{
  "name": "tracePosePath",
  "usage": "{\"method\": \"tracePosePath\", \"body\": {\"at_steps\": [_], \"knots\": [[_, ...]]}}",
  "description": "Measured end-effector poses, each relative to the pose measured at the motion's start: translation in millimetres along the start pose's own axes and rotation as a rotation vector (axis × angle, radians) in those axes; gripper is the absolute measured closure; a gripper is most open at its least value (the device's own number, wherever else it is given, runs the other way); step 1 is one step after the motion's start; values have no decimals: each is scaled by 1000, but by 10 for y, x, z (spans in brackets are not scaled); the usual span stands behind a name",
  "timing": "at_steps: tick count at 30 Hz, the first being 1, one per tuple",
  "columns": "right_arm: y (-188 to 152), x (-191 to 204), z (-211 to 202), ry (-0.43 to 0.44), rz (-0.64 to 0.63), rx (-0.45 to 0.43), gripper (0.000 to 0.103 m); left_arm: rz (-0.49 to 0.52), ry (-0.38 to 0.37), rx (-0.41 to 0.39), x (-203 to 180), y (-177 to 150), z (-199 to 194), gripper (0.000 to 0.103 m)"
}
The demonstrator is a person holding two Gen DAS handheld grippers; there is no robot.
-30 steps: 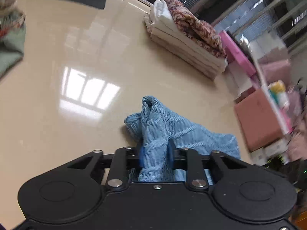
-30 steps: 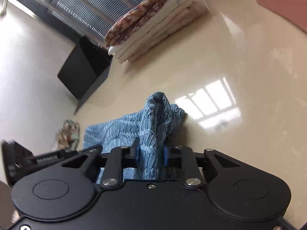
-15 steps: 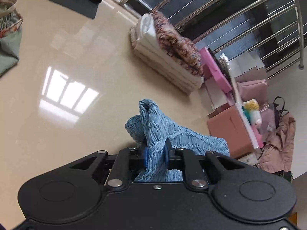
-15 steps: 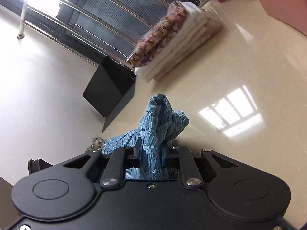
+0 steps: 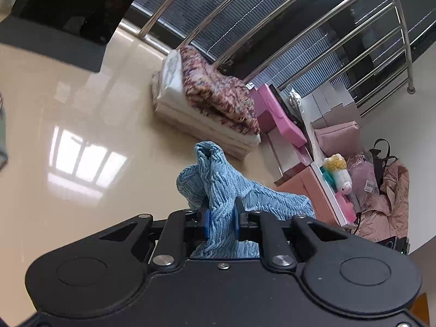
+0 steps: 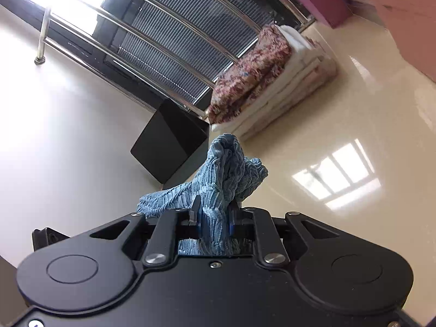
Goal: Fold clothes
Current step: 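Lift the blue garment with both grippers and carry it to the linen stack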
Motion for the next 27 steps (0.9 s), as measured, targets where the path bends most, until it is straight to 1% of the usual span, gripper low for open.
{"method": "tracePosePath", "body": {"at_steps": [7, 14, 22, 27], "knots": [[359, 144, 60, 8, -16, -33, 86, 28, -10, -27, -193, 362, 78, 88], [841, 268, 181, 10, -30, -66, 86, 98, -15, -65, -472, 779, 226, 88], [1492, 320, 436, 18, -32, -88, 86, 119, -17, -87, -696, 1376, 567, 88], [1925, 264, 650, 14, -21, -97, 86, 109, -29, -71, -736, 1733, 866, 88]]}}
Point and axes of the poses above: each gripper's, at about its wrist camera, not at the fingertips, and z roughly the way its jaws point, x to its left, y to its top, the point moved 5 cm from there along z, roughly the way its jaws point, and after that the axes turned 2 degrees about -z, right-handed, at the moved point
